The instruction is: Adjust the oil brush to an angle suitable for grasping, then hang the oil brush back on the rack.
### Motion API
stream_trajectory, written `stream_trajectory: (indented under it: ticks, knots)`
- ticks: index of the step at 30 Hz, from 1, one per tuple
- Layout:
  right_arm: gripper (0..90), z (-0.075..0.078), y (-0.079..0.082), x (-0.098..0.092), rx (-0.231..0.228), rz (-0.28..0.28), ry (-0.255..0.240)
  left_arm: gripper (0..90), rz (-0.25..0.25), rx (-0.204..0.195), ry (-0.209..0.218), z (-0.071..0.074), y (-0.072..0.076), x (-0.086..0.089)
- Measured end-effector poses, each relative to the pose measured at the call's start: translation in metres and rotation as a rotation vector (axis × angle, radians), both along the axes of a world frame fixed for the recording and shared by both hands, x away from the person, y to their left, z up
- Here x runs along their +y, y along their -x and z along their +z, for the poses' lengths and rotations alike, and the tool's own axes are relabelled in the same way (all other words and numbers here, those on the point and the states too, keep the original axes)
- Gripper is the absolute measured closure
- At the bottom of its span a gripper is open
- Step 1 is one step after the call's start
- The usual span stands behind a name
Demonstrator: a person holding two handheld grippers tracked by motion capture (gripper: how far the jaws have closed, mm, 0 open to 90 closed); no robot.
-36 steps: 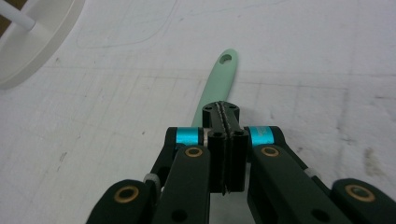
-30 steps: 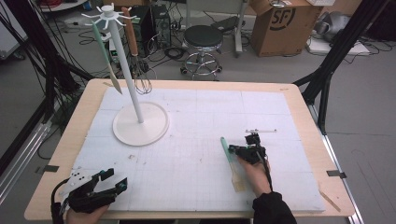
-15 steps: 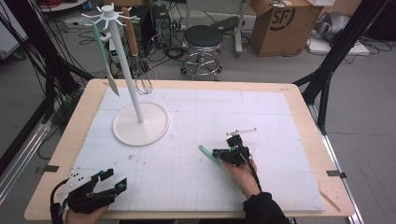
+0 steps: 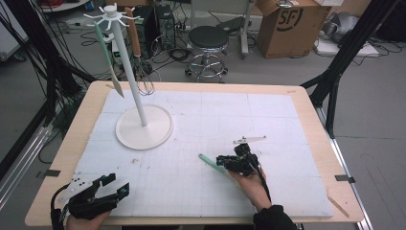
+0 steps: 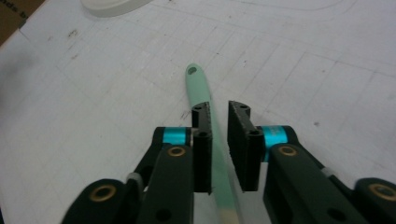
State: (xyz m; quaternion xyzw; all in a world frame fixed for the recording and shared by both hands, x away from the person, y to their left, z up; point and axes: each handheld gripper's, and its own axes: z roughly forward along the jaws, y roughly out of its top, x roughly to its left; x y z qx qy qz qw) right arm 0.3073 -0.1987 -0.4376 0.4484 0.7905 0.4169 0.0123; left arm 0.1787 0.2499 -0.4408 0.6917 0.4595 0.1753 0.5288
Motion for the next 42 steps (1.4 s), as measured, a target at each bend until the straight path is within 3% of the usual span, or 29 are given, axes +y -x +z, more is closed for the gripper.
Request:
stream_trajectory:
  ticks: [6, 16, 20, 22, 27, 33, 42]
  knots:
    - [72.0, -0.002, 0.014, -0.009, 0.005, 0.023, 0.007, 31.1, 0.001, -0.002, -0.007, 0.000, 0.000, -0.002]
    - [67.1, -0.011, 0.023, -0.017, 0.019, 0.041, 0.043, 31.1, 0.007, 0.004, -0.014, -0.001, 0.000, -0.001]
    - [69.1, -0.011, 0.025, -0.014, -0.022, 0.051, 0.081, 31.0, 0.006, 0.007, -0.014, -0.001, 0.000, -0.002]
    - [69.7, -0.011, 0.027, -0.010, -0.062, 0.063, 0.125, 31.1, 0.005, 0.006, -0.017, -0.001, 0.000, -0.002]
    - [69.6, -0.010, 0.033, -0.002, -0.113, 0.062, 0.204, 31.1, -0.002, 0.009, -0.022, -0.001, 0.000, -0.004]
    - [79.6, -0.012, 0.031, -0.007, -0.121, 0.066, 0.194, 31.1, 0.001, 0.004, -0.016, -0.001, 0.001, -0.004]
    - [82.5, -0.009, 0.033, -0.003, -0.144, 0.070, 0.237, 31.0, 0.006, 0.004, -0.014, 0.000, 0.001, -0.002]
